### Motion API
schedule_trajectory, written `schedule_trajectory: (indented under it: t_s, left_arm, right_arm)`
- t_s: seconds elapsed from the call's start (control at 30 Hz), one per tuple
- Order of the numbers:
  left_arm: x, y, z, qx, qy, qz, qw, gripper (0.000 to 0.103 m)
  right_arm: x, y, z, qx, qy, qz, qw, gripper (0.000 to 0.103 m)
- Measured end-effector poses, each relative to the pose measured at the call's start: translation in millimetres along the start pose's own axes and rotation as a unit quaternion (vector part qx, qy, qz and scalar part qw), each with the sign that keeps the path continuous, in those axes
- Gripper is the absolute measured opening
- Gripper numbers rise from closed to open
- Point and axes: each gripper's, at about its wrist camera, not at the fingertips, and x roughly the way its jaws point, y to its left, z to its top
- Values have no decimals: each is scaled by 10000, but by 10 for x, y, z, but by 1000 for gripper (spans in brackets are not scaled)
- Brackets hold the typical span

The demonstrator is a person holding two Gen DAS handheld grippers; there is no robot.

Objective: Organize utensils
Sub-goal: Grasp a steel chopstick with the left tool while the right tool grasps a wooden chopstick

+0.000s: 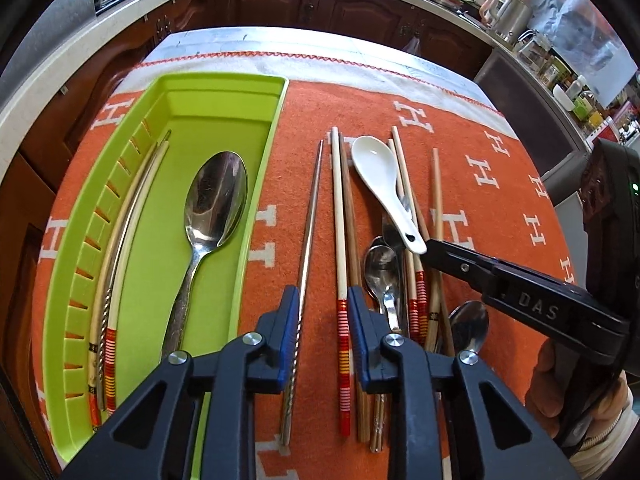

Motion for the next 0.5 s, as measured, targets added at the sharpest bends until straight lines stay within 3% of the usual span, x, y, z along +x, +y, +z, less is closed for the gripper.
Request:
schedule_trajectory:
  t_s: [0.37,0.5]
  left_arm:
    - [127,-153,100,279,97,339,9990,21]
    - [178,-205,114,408,151,546,9976,16]
  right_arm:
    - [-118,-134,-16,185,17,527,9984,9]
    - [-202,-150,-14,235,-52,701,9972,9]
